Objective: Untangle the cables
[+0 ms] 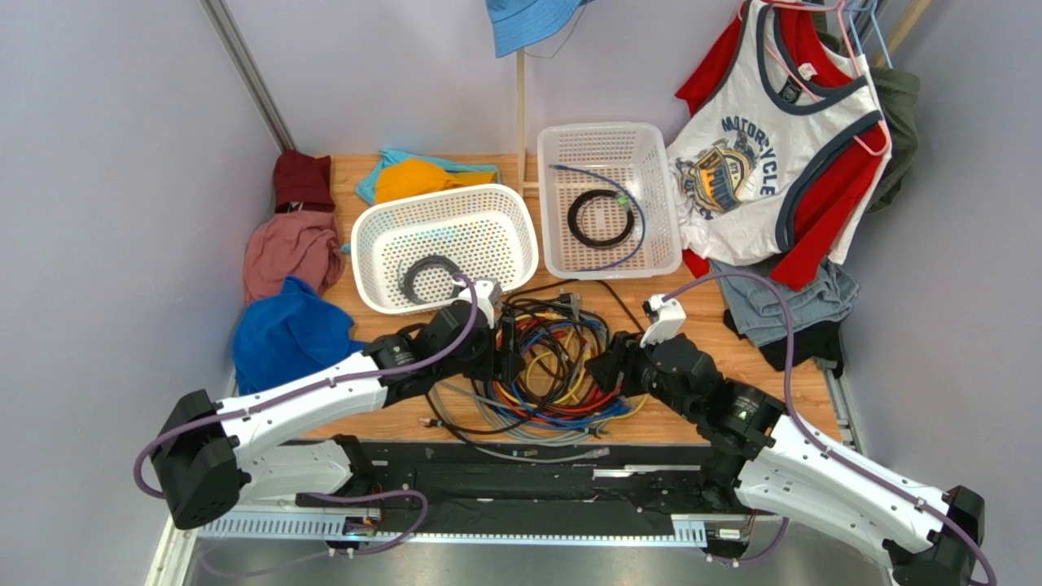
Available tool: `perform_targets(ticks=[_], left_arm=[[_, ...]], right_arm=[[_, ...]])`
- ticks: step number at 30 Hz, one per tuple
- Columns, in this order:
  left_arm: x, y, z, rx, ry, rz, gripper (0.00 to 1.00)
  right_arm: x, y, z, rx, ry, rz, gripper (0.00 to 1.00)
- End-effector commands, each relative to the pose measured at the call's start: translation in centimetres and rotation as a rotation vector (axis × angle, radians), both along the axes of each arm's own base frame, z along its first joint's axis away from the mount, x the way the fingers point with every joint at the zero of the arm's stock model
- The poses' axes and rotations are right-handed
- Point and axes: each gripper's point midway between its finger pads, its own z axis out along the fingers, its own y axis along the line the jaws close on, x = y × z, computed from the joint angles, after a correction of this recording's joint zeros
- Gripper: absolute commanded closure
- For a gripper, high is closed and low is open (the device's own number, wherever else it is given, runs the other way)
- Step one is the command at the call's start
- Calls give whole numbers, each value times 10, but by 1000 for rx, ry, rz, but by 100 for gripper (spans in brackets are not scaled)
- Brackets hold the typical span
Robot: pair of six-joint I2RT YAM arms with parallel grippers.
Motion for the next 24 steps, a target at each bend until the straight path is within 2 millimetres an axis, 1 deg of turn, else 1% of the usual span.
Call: perform_targets(ticks=[1, 2, 3, 4, 5, 7, 8, 9, 12, 16, 17, 18, 19, 20, 21, 22, 24], left_arm=[[22, -25, 27, -118, -65, 45, 27], [23, -27, 17, -101, -50, 45, 27], [22, -30, 13, -101, -37, 36, 27], [24, -35, 12, -117, -40, 28, 27], [24, -37, 2, -101, -18, 27, 27], [26, -41, -7, -90, -2, 29, 27], [25, -42, -17, -73, 21, 24, 27], [25, -44, -21, -71, 31, 26, 27], [23, -40, -41, -36, 73, 53, 27], [20, -39, -55, -29, 103, 60, 27], [18, -39, -62, -18, 119, 53, 30], [17, -42, -64, -15, 125, 44, 32], [16, -43, -67, -11, 133, 37, 38], [14, -47, -69, -15, 149, 14, 71], [14, -50, -68, -23, 149, 1, 89], [13, -51, -68, -24, 154, -6, 100], [11, -51, -58, -36, 140, -20, 100]], right_arm=[[2, -1, 15, 23, -39, -5, 41], [2, -1, 14, 21, -36, -5, 41], [2, -1, 13, 18, -35, -7, 41], [2, -1, 13, 20, -35, -5, 41], [2, -1, 12, 19, -33, -6, 41], [1, -1, 10, 18, -30, -4, 41], [1, -2, 10, 12, -30, -7, 41], [1, -2, 9, 12, -28, -3, 41], [1, -3, 8, 4, -30, -6, 41], [2, -4, 5, -1, -29, -10, 41], [2, -3, 5, -2, -26, -9, 41], [1, -3, 4, -1, -23, -9, 41], [1, -2, 3, -3, -20, -7, 41], [1, -1, 3, -1, -18, -5, 41], [1, -1, 3, -3, -18, -4, 41], [1, -1, 4, -1, -18, -5, 41], [1, -1, 6, 3, -20, -3, 41]])
